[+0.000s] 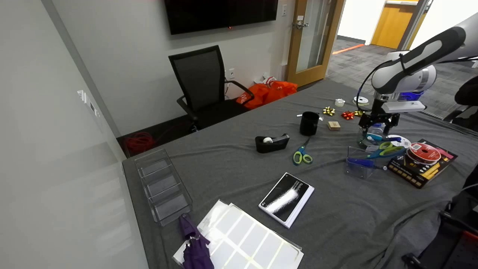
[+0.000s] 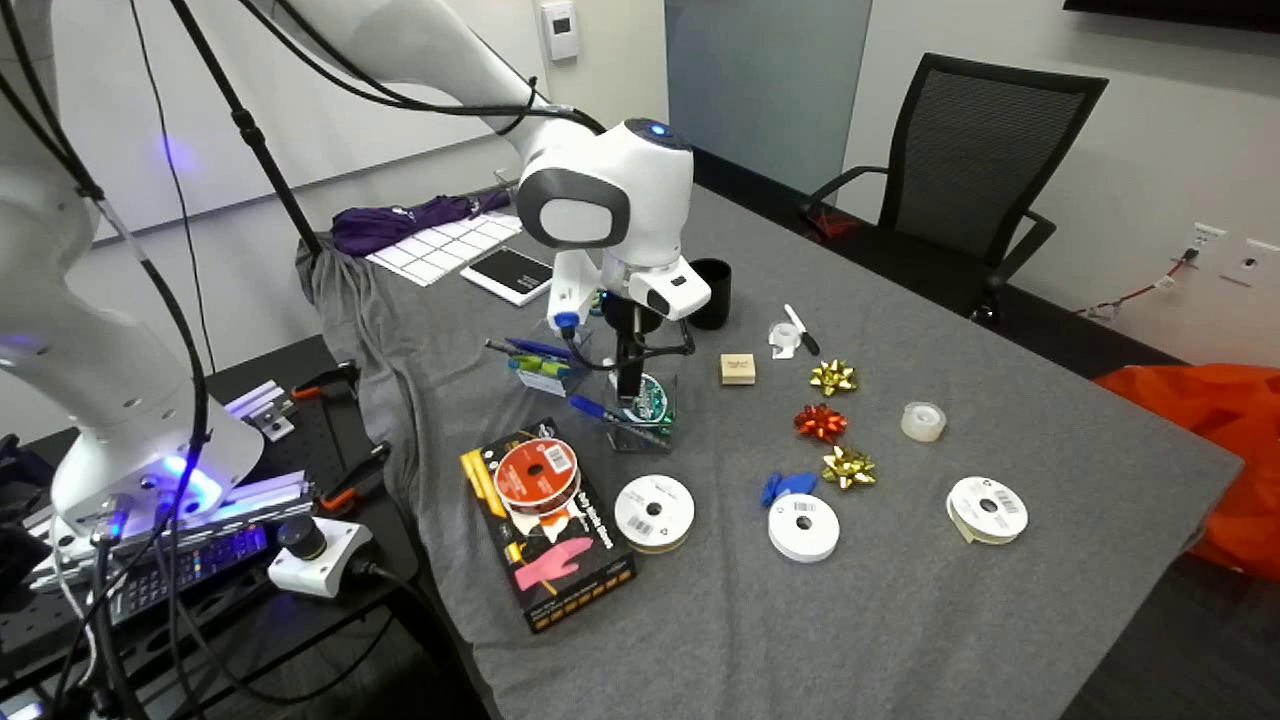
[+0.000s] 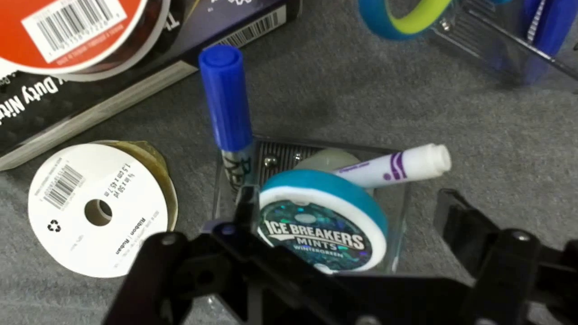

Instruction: Place the ribbon tape with a green label in the container on the right

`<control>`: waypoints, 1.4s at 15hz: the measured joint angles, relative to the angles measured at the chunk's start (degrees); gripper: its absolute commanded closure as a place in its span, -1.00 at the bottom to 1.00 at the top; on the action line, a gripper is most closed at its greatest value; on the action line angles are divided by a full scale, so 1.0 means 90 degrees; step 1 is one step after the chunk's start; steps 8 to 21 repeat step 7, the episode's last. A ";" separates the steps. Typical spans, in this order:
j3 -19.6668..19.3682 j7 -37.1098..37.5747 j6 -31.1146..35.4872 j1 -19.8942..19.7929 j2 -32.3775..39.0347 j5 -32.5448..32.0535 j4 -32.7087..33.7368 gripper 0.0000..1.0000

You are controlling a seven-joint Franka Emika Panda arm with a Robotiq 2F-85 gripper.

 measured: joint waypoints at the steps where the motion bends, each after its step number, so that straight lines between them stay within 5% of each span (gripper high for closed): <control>1: 0.0000 0.0000 -0.0007 0.0000 -0.0083 0.0000 0.0001 -1.00; 7: 0.0008 -0.0208 -0.0214 0.0021 -0.0700 0.0000 0.0014 -1.00; 21: 0.0008 -0.0208 -0.0214 0.0021 -0.0700 0.0000 0.0014 -1.00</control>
